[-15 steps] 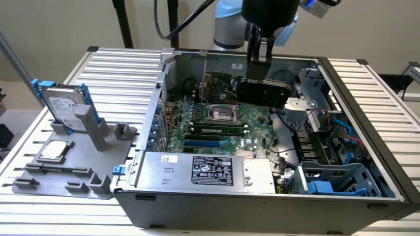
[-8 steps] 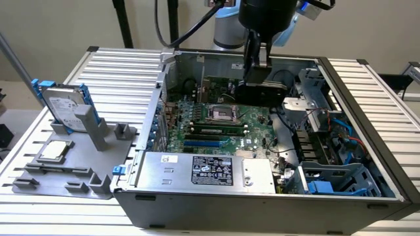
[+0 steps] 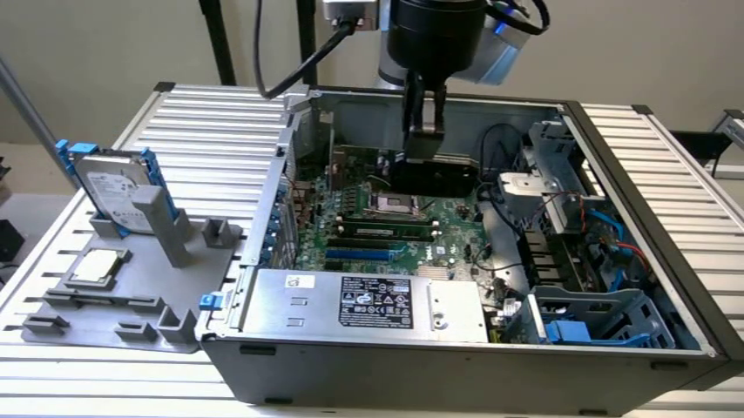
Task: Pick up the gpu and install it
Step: 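Insert the gpu into the slot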
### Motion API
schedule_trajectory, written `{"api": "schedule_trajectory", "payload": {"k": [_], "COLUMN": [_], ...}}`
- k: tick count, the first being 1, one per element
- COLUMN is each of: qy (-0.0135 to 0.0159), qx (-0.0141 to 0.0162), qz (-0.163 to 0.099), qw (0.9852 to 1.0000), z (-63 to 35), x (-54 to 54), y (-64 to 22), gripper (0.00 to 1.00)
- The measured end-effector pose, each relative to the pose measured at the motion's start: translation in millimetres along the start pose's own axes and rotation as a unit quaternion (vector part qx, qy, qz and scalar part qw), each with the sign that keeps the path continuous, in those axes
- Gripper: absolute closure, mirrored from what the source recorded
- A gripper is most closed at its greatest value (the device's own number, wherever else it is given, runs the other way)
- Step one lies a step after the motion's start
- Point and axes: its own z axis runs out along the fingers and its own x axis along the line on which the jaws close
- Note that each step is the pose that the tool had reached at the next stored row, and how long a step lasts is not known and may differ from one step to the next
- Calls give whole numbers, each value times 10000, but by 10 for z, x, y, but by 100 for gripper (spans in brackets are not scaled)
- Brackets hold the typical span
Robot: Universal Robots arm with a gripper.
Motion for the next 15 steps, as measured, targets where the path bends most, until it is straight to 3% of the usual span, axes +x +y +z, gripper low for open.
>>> {"api": "schedule_trajectory", "payload": {"k": [8,15], "qy": [0,-1], "qx": [2,1], "qz": [-22,-82], "qw": [10000,10000], "z": [144,272], "x": [16,21], "y": [338,369], "gripper": [73,73]}}
